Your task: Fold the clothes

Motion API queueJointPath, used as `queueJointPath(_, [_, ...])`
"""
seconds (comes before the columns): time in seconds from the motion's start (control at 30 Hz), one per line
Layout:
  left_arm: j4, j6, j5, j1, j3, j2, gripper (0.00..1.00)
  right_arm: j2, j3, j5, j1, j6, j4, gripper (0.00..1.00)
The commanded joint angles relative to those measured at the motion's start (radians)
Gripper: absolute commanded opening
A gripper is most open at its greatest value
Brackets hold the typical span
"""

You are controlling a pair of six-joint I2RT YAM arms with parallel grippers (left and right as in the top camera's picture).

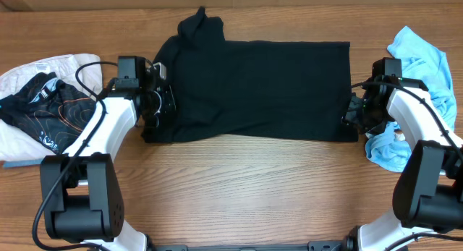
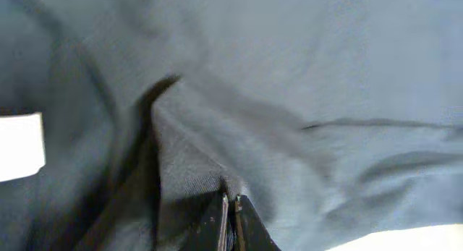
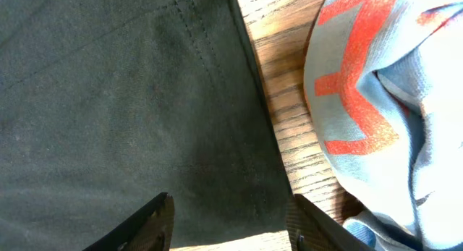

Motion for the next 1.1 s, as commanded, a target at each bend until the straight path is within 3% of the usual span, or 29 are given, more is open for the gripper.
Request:
queueJointPath(0.0, [0.068, -0.038, 0.109, 0.021, 0.094, -0.005, 0.04, -0.001, -0.003, -0.010, -0.002, 0.001, 0.006, 0.54])
queueJointPath(0.1, [0.220, -0.096, 0.101, 0.026, 0.127, -0.005, 0.04, -0.001, -0.003, -0.010, -0.002, 0.001, 0.006, 0.53])
queueJointPath(0.13, [0.330, -0.143, 0.068, 0.025, 0.128, -0.005, 0.14, -0.001, -0.003, -0.010, -0.002, 0.001, 0.006, 0.53])
queueJointPath(0.2, [0.395, -0.189, 0.019, 0.025, 0.128, -0.003, 0.48, -0.001, -0.003, -0.010, -0.002, 0.001, 0.006, 0.53])
queueJointPath(0.33, [0.340, -0.224, 0.022, 0.025, 0.128, -0.003, 0.69, -0.001, -0.003, -0.010, -0.002, 0.001, 0.003, 0.53])
queueJointPath(0.5, [0.005, -0.102, 0.031, 0.025, 0.128, -0.003, 0.62, -0.001, -0.003, -0.010, -0.002, 0.001, 0.003, 0.53])
queueJointPath(0.6, [-0.237, -0.034, -0.055, 0.025, 0.127, -0.003, 0.61, -0.001, -0.003, -0.010, -0.002, 0.001, -0.001, 0.53])
queueJointPath(0.73, [-0.406, 0.025, -0.192, 0.023, 0.124, -0.003, 0.62, -0.001, -0.003, -0.010, -0.002, 0.001, 0.000, 0.54])
queueJointPath(0.93, [-0.429, 0.031, -0.396, 0.023, 0.105, -0.003, 0.63, -0.001, -0.003, -0.010, -0.002, 0.001, 0.000, 0.54])
queueJointPath(1.07, [-0.371, 0.031, -0.424, 0.023, 0.054, -0.002, 0.59, -0.001, -0.003, -0.010, -0.002, 0.001, 0.000, 0.54])
